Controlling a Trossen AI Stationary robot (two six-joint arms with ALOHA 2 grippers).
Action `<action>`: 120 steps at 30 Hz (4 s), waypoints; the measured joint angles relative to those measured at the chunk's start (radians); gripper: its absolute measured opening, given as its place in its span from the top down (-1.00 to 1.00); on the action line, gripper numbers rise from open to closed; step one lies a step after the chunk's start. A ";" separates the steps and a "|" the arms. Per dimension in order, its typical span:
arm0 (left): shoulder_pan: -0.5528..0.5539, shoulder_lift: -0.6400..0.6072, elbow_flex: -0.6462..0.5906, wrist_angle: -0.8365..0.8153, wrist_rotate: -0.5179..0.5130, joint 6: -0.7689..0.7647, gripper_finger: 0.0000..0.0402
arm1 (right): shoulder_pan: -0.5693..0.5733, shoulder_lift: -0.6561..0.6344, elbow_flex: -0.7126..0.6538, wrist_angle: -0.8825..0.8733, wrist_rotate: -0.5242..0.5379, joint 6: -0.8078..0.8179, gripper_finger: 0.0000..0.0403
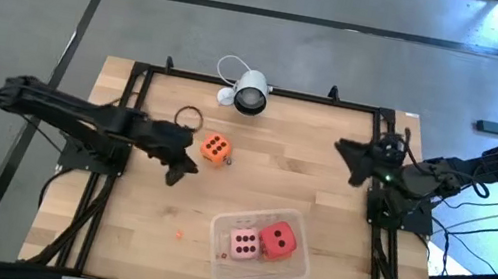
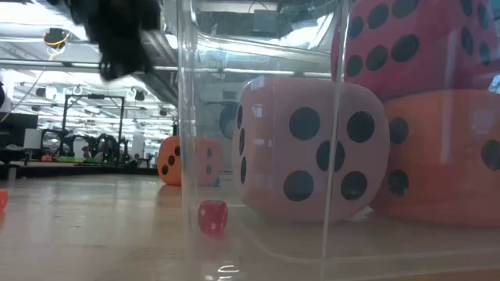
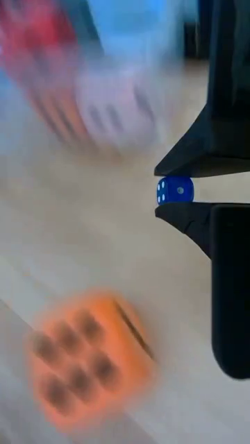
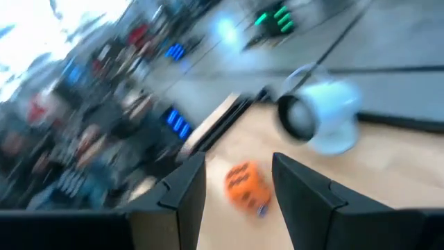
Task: Pick & Place Dice
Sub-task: Put the bottom small blue die into the transparent bin, then put the small orange die into the transparent bin
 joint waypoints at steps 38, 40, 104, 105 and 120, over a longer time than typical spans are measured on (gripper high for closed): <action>-0.290 0.592 0.501 0.302 -0.055 0.085 0.95 | 0.000 0.107 0.000 0.004 -0.196 0.235 0.19; -0.291 0.624 0.517 0.307 -0.073 0.075 0.95 | 0.000 0.090 0.000 -0.005 -0.201 0.234 0.19; -0.296 0.696 0.522 0.308 0.128 0.157 -0.16 | 0.000 0.082 0.000 -0.184 -0.222 0.224 0.19; -0.296 0.696 0.522 0.309 0.127 0.146 -0.15 | 0.000 0.082 0.000 -0.184 -0.222 0.224 0.19; -0.400 0.626 0.859 -0.407 -0.102 0.252 -0.09 | 0.000 0.082 0.000 -0.183 -0.230 0.233 0.19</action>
